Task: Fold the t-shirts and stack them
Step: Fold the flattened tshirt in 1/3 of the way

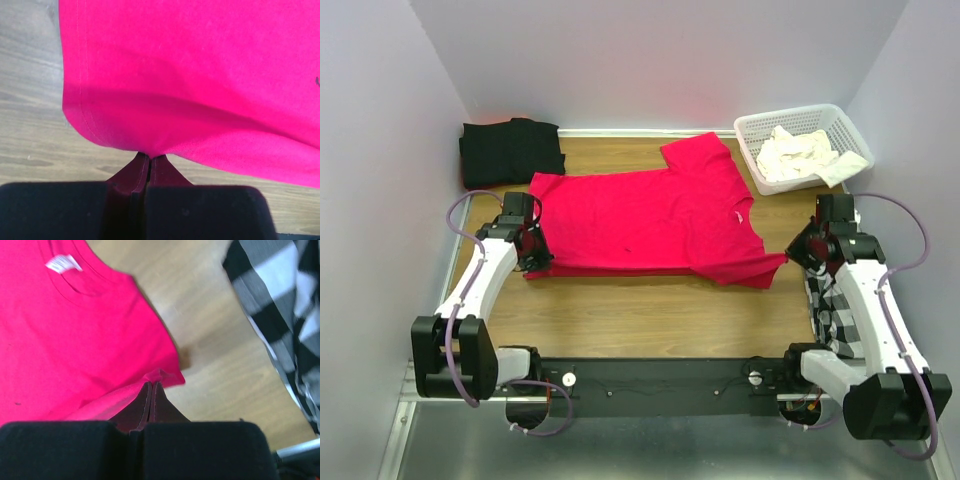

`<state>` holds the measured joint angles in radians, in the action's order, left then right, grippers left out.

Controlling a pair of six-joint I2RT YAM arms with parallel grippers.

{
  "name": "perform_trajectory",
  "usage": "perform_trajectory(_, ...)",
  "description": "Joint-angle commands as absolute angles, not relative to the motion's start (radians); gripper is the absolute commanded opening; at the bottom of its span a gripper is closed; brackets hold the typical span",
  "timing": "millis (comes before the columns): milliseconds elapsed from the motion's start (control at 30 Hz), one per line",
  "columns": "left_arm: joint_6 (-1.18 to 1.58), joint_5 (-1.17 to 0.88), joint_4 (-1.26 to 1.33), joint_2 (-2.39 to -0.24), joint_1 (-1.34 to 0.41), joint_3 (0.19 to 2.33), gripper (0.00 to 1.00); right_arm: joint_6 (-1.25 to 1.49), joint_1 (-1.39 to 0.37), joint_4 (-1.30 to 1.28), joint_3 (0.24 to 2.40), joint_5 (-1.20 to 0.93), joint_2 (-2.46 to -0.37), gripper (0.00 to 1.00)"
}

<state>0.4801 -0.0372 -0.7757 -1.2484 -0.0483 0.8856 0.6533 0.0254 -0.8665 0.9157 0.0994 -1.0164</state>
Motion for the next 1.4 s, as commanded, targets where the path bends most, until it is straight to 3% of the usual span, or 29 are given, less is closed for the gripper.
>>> perform_trajectory(0, 0.486, -0.018, -0.727, -1.290, -0.052, 0.907, 0.00, 0.598, 0.026, -0.694, 0.966, 0.098, -1.109, 0.01)
perform_trajectory(567, 0.502, 0.069, -0.653, -1.411, -0.052, 0.960, 0.00, 0.540, 0.026, -0.419, 1.054, 0.005, -1.451, 0.01)
perform_trajectory(1367, 0.505, 0.064, -0.542, -1.601, -0.052, 1.041, 0.00, 0.529, 0.023, -0.351, 1.270, -0.176, -1.793, 0.02)
